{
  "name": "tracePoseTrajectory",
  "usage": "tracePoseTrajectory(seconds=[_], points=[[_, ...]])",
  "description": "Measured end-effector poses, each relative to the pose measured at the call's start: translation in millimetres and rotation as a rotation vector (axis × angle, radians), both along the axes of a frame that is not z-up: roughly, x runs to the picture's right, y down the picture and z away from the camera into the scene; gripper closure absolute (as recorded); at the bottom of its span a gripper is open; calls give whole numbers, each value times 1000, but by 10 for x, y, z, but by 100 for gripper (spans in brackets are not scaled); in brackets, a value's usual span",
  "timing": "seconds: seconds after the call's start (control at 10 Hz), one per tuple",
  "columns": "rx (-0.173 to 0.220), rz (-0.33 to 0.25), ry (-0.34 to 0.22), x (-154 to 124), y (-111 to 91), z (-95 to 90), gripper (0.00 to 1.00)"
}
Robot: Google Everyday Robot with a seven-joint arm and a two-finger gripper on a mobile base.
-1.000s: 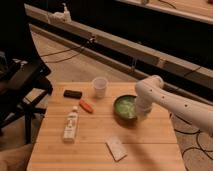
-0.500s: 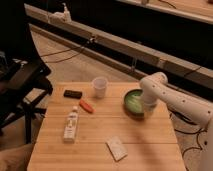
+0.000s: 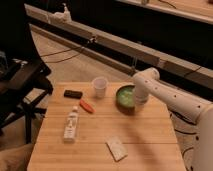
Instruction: Drag the ceramic bowl in a circle
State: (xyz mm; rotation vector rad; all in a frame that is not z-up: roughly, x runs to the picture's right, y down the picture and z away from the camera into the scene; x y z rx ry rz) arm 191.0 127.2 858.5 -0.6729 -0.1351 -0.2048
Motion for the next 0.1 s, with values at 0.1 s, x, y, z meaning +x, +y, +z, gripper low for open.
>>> tracePoseTrajectory(seconds=[0.1], points=[[-9, -3, -20, -46, 53, -91, 95]])
